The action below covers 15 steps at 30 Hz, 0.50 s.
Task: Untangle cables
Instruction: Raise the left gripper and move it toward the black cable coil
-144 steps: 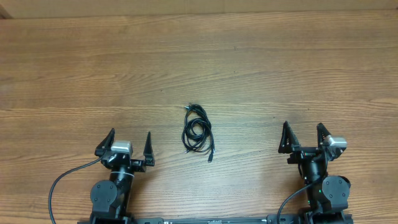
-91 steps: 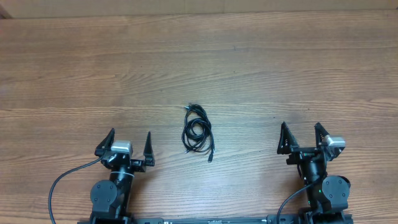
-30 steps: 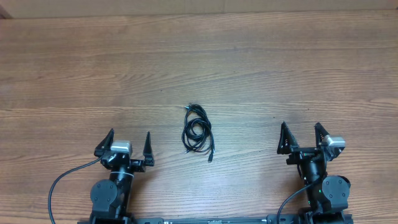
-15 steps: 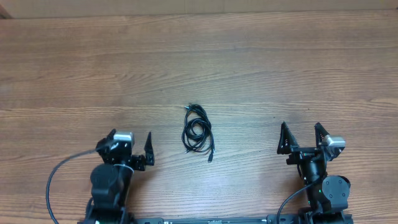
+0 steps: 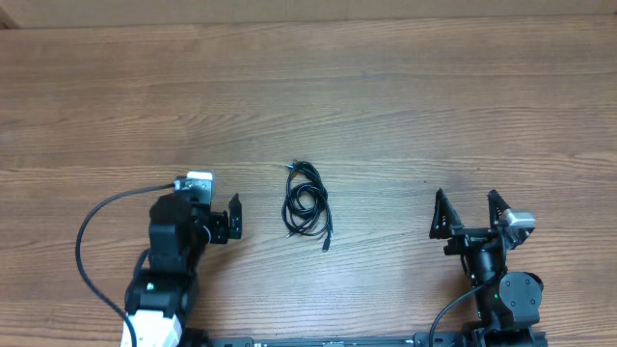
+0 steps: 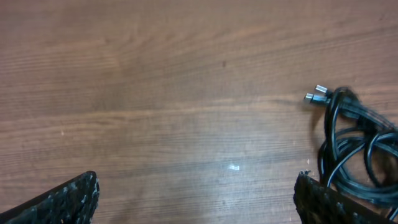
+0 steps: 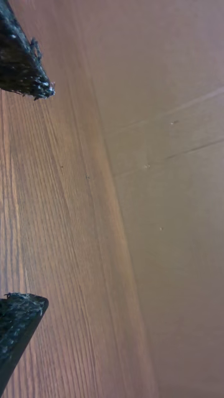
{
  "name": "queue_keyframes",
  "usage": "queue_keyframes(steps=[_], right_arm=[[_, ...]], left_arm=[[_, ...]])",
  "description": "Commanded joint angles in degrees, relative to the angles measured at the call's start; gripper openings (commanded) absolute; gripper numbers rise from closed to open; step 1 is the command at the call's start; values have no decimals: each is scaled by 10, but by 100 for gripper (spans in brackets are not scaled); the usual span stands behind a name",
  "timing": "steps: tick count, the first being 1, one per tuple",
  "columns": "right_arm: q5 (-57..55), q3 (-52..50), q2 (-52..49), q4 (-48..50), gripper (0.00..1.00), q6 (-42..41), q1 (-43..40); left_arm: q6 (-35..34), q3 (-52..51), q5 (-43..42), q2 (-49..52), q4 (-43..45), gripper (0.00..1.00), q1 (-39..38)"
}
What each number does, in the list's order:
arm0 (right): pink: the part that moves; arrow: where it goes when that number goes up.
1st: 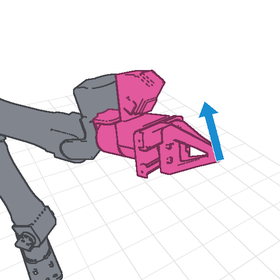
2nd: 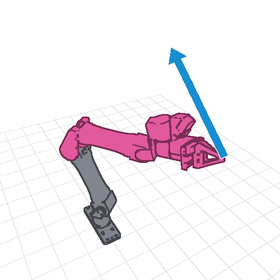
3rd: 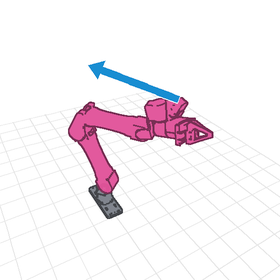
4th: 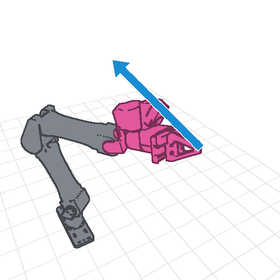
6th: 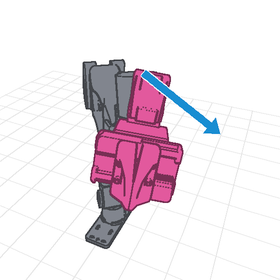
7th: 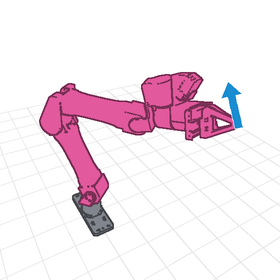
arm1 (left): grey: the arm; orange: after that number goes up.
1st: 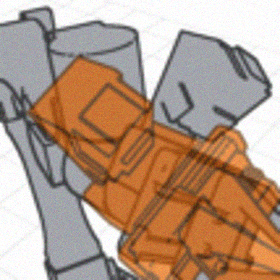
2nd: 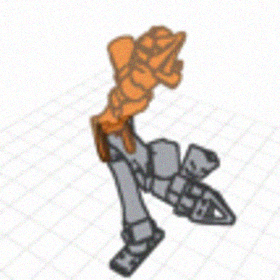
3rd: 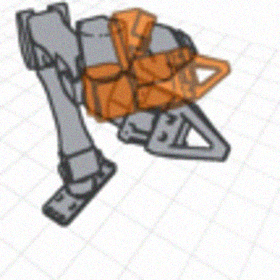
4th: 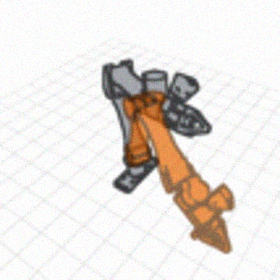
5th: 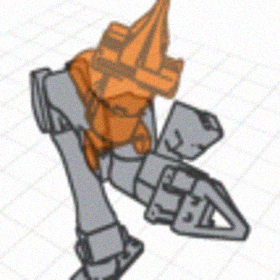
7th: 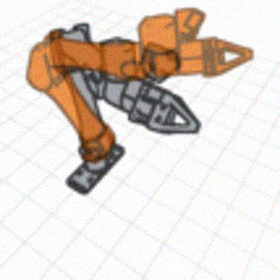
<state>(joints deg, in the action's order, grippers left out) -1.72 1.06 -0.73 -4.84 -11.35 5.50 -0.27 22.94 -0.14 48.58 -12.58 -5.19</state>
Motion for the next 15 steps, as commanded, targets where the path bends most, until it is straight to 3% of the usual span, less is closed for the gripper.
queue_keyframes(steps=[1, 15], right_arm=[[3, -6, 6, 2, 100, -2, 0], [3, -6, 6, 2, 100, -2, 0]], left_arm=[[5, 46, 5, 42, -18, 100, 3], [4, 97, -24, 135, -42, 100, 3]])
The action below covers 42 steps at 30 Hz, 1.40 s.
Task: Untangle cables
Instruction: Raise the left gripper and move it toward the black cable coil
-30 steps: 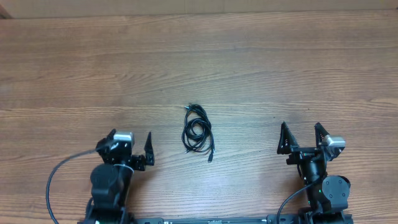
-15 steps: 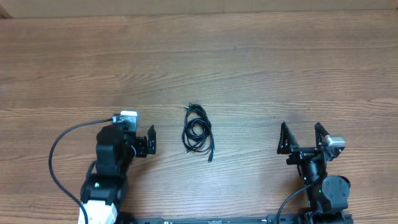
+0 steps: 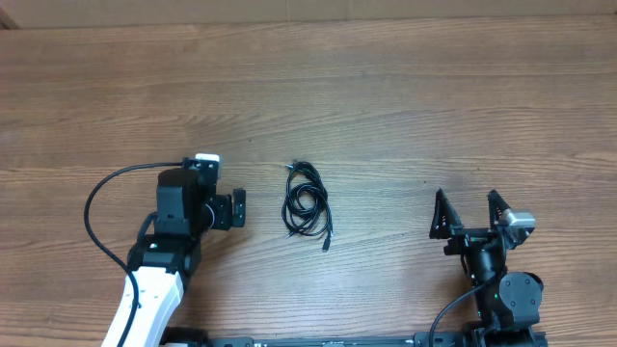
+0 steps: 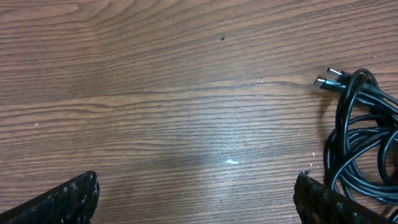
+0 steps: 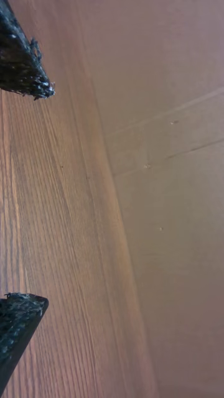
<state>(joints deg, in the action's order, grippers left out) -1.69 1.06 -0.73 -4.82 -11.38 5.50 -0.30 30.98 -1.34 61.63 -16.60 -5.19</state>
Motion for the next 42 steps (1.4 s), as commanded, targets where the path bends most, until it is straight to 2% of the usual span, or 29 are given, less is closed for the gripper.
queue_keyframes(steps=[1, 16, 31, 42], right_arm=[[3, -6, 6, 1, 100, -2, 0], [3, -6, 6, 1, 100, -2, 0], [3, -6, 6, 1, 100, -2, 0], [3, -6, 6, 1, 100, -2, 0]], left_arm=[[5, 17, -12, 5, -2, 100, 3], [5, 20, -34, 5, -2, 100, 3], [21, 57, -40, 5, -61, 100, 3], [20, 65, -49, 5, -69, 100, 3]])
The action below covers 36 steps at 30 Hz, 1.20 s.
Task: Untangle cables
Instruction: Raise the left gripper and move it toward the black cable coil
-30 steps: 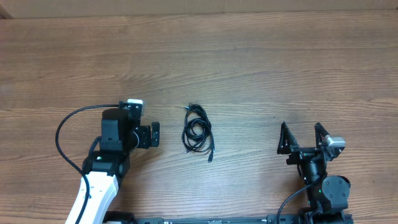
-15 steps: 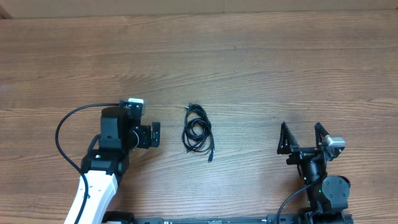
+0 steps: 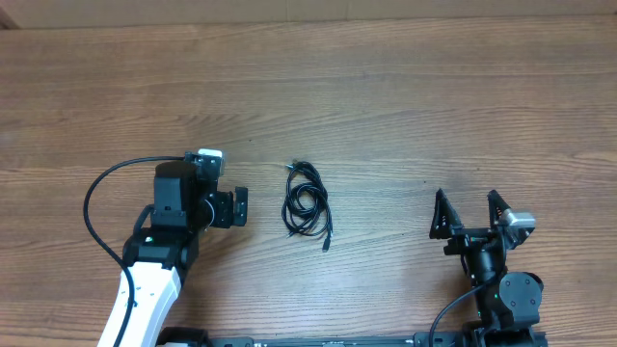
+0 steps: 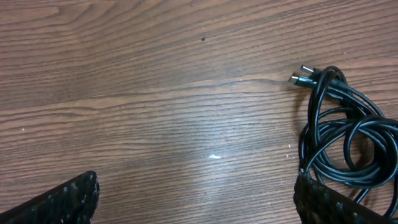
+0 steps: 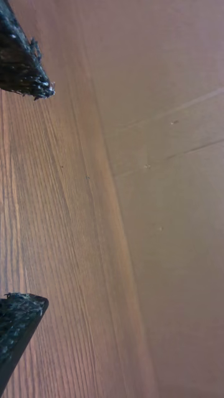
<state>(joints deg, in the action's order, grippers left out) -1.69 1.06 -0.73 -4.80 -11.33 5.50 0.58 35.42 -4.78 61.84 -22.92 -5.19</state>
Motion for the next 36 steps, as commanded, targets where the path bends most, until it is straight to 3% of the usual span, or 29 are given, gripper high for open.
queue_keyframes(steps=[1, 36], right_arm=[[3, -6, 6, 1, 100, -2, 0], [3, -6, 6, 1, 100, -2, 0]], left_arm=[[12, 23, -15, 3, -12, 100, 3], [37, 27, -10, 3, -4, 99, 3]])
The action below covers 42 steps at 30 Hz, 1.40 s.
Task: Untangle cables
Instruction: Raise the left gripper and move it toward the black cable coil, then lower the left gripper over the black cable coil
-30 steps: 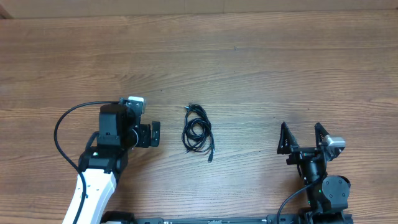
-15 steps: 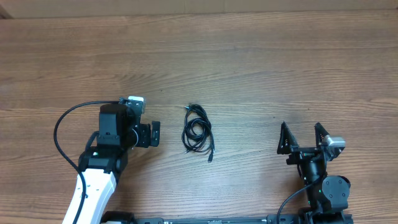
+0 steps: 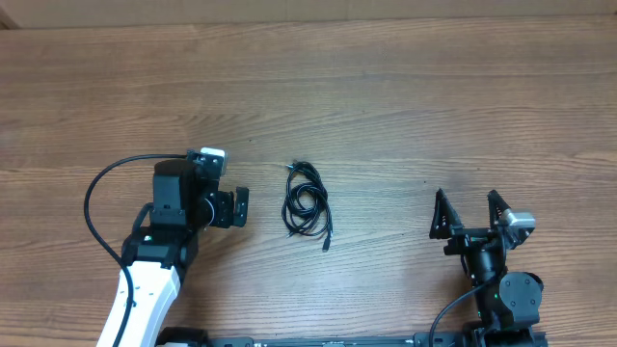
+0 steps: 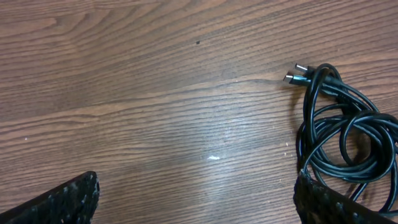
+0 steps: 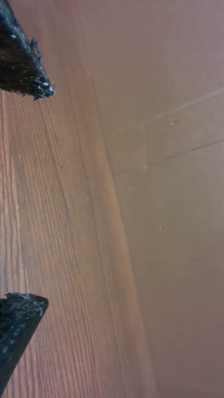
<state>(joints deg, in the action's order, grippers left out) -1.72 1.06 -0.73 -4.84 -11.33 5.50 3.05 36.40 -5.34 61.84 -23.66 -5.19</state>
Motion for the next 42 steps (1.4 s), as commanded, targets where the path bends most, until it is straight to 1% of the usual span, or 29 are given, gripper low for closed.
queue_keyframes(steps=[1, 12, 20, 24, 29, 32, 35, 38, 42], right_arm=[[3, -6, 6, 2, 100, -2, 0], [3, -6, 6, 2, 100, -2, 0], [3, -6, 6, 2, 100, -2, 0], [3, -6, 6, 2, 100, -2, 0], [3, -6, 6, 2, 100, -2, 0], [3, -6, 6, 2, 100, -2, 0], [3, -6, 6, 2, 100, -2, 0], [3, -6, 6, 2, 100, -2, 0], [3, -6, 6, 2, 100, -2, 0]], left_arm=[[13, 17, -5, 3, 3, 100, 3], [19, 17, -5, 14, 0, 100, 3], [28, 21, -7, 15, -18, 100, 2], [40, 61, -12, 15, -69, 100, 2], [49, 132, -81, 15, -142, 100, -2], [46, 156, -104, 15, -163, 100, -14], [43, 169, -118, 16, -176, 100, -35], [31, 200, -122, 27, -219, 100, -66], [31, 245, -121, 60, -257, 100, -107]])
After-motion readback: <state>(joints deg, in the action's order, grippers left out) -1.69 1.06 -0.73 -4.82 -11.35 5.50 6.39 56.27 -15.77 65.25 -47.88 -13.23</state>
